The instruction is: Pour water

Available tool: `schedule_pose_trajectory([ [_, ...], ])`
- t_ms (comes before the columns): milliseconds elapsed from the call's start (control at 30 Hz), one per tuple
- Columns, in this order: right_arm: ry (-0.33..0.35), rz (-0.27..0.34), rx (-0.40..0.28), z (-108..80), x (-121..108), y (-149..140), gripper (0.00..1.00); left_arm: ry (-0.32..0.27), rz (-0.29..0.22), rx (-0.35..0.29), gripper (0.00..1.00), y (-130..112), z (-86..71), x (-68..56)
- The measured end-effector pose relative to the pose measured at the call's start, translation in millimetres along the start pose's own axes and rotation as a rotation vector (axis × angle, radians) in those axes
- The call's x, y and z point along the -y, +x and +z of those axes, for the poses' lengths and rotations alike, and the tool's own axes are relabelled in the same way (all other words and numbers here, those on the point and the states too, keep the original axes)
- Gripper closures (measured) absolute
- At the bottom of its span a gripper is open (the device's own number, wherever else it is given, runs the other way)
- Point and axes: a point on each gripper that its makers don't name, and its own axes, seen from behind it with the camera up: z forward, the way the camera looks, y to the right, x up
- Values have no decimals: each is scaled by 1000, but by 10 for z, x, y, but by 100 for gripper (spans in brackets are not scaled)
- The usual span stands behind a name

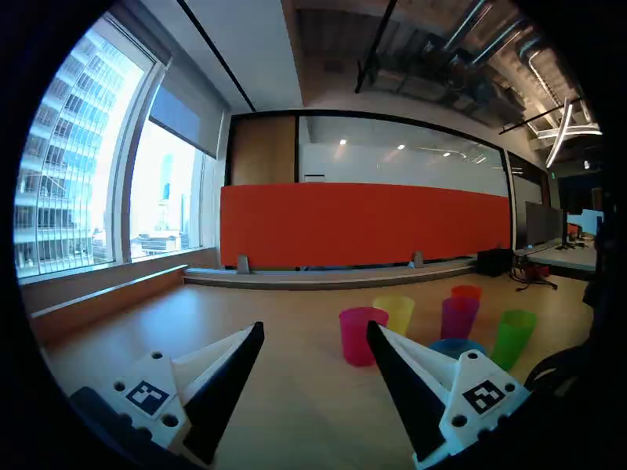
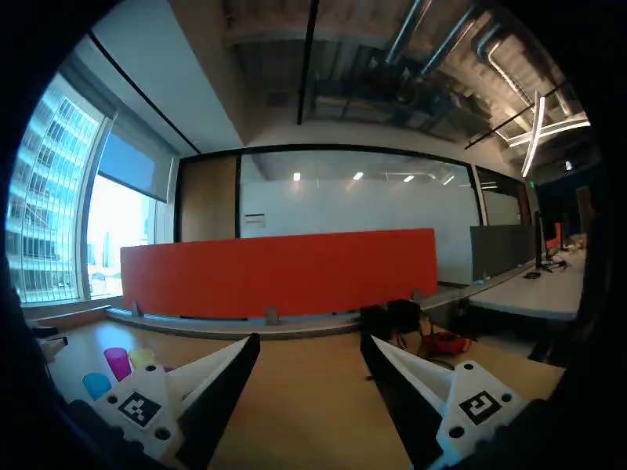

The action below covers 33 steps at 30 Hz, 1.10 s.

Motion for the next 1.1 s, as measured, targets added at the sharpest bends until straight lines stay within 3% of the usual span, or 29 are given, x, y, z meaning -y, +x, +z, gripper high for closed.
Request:
schedule_pose_trajectory([
  [600,-2,4,-5,-33,-39,15,1,1,-1,2,3,-9,-2,13],
  [1100,37,-21,0,20,45,-127,1,1,2,2,3,-11,-5,16],
])
